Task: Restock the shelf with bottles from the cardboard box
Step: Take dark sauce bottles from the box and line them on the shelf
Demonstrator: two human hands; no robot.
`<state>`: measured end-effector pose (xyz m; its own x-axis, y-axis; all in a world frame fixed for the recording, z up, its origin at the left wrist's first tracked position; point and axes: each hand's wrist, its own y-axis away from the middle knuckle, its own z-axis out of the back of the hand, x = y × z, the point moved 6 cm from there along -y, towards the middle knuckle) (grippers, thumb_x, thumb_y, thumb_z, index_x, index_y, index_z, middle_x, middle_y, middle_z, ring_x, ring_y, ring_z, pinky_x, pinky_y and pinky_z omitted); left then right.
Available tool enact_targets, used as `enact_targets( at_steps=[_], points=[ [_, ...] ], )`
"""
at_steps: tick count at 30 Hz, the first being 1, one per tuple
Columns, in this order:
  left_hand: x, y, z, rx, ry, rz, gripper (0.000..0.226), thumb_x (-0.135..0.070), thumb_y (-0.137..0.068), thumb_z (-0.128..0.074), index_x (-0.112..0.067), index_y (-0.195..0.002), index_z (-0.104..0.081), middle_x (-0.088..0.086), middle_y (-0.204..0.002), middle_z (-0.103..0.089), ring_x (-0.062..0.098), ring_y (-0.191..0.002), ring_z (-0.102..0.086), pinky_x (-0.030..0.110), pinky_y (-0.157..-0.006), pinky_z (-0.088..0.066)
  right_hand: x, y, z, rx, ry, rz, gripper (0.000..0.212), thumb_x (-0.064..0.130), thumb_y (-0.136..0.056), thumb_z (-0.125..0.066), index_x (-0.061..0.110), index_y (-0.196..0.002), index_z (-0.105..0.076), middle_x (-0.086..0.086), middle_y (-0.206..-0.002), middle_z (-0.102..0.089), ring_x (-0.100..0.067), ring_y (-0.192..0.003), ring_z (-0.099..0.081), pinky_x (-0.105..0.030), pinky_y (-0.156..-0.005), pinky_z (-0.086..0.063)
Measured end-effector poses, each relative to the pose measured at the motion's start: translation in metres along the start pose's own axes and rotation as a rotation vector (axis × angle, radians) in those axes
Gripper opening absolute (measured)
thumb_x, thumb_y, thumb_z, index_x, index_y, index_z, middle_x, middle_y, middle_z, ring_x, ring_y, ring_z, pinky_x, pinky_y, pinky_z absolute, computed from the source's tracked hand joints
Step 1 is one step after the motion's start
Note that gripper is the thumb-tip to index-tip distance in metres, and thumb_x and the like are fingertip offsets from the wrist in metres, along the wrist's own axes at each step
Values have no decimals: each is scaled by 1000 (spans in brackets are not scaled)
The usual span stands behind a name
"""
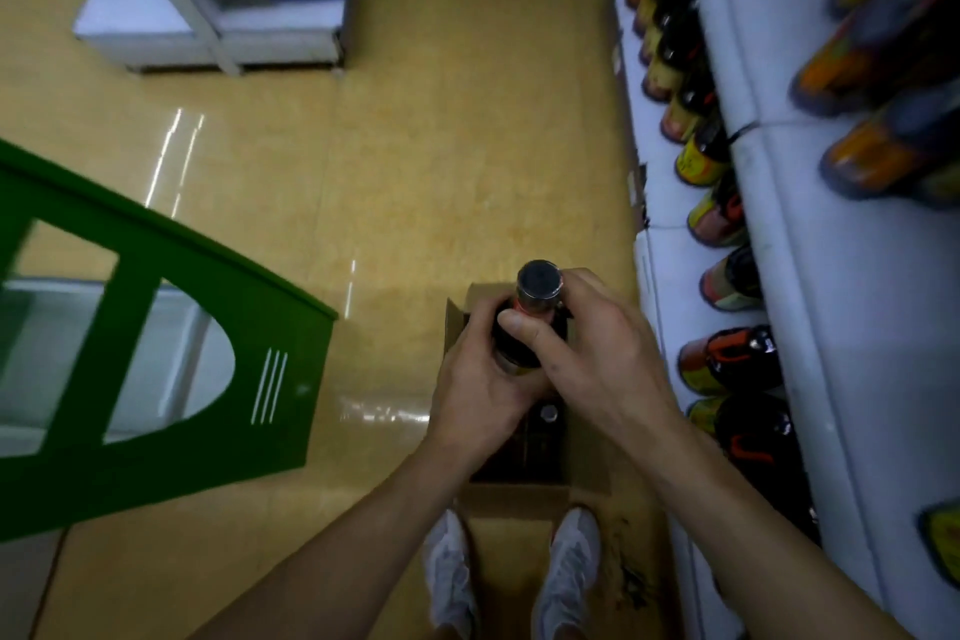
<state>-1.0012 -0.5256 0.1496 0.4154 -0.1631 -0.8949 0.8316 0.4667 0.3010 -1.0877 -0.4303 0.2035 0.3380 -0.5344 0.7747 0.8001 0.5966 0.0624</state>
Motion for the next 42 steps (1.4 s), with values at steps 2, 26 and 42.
enact_targets(
  at_steps=[2,26,42],
  points=[
    [-50,-2,17,-11,-9,-65,57,-24,-80,-82,-53,-114,-48,-24,-101,-70,-12,-92,-64,8,-67,-48,41,-10,36,-49,27,35,19,50,-91,-64,33,-97,-57,23,-89,-51,2,-84,-52,-8,-70,-36],
    [-527,114,72,191,41,-745,46,-55,-70,-76,-41,-111,-60,-23,-100,-73,-5,-92,-68,28,-79,-54,346,74,413,-570,57,185,18,50,-95,-60,38,-108,-61,19,-96,-70,3,-95,-65,-26,-86,-53],
    [-680,255,-85,501,51,-1005,38,-52,-80,-75,-43,-114,-60,-23,-104,-72,-5,-96,-66,33,-85,-60,340,251,600,-898,223,13,19,47,-95,-61,35,-110,-59,18,-102,-69,0,-99,-65,-26,-83,-51]
  ],
)
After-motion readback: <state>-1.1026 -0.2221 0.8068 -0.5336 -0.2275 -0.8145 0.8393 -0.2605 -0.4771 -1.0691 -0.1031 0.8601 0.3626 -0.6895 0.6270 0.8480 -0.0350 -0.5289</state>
